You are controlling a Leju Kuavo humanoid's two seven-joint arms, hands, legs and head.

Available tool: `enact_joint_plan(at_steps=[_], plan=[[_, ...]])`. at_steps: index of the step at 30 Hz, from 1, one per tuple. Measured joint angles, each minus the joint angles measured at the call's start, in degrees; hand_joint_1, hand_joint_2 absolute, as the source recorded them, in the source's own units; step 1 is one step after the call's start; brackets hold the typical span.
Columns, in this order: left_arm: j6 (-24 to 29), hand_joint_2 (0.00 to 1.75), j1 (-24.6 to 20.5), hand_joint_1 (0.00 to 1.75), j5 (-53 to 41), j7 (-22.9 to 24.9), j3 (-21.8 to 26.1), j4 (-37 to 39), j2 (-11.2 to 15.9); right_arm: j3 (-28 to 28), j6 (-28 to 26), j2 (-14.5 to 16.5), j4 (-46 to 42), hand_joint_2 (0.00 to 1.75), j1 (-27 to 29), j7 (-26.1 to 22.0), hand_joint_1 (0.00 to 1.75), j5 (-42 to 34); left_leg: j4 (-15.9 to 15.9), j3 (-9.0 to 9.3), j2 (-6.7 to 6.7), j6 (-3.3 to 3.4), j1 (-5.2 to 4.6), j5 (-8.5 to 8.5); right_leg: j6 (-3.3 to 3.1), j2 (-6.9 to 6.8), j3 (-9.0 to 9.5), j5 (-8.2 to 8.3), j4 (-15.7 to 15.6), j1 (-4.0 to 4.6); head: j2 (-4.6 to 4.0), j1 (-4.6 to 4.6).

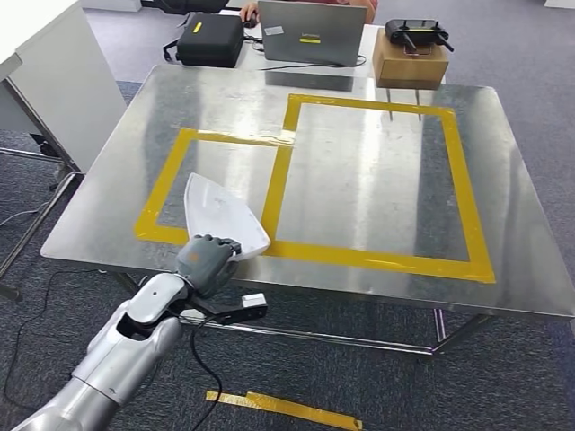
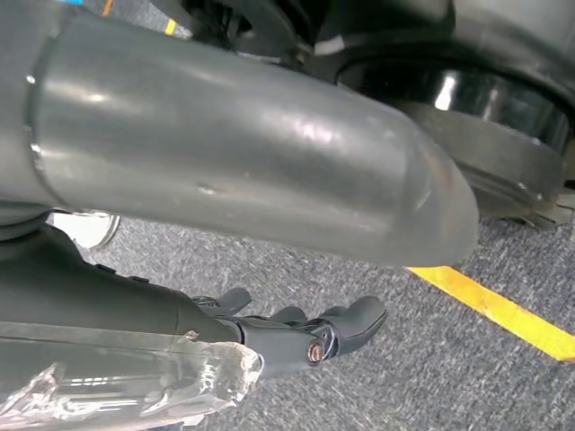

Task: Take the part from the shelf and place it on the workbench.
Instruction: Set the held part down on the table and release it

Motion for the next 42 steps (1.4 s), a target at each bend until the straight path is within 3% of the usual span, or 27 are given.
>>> enact_joint_plan(at_steps=[22,40,42], plan=[[0.6,1.75,-4.1,1.55,-1.9,1.3,-0.4,6.2,-3.3,3.1,1.4,0.0,-3.2,0.00,2.5,2.0,0.00,0.0,0.0,0.02,0.00,0.01,0.00,0.04,0.00,-0.02,0.03,0.01,0.0,0.00,0.00,0.01],[3.7,1.75,-4.5,1.55,-2.7,2.4,-0.4,6.4,-4.3,4.0,-2.8,0.0,-4.0,0.00,3.2,1.7,0.00,3.9,0.0,0.00,0.00,0.01,0.00,0.03,0.00,-0.01,0.01,0.01,0.0,0.00,0.00,0.00],[3.8,1.75,-4.4,0.78,-2.9,2.6,-0.4,6.4,-4.3,4.0,-2.9,0.0,-4.4,0.00,3.4,1.6,0.00,4.0,0.0,0.00,0.00,0.01,0.00,0.03,0.00,-0.01,0.01,0.01,0.0,0.00,0.00,0.00]])
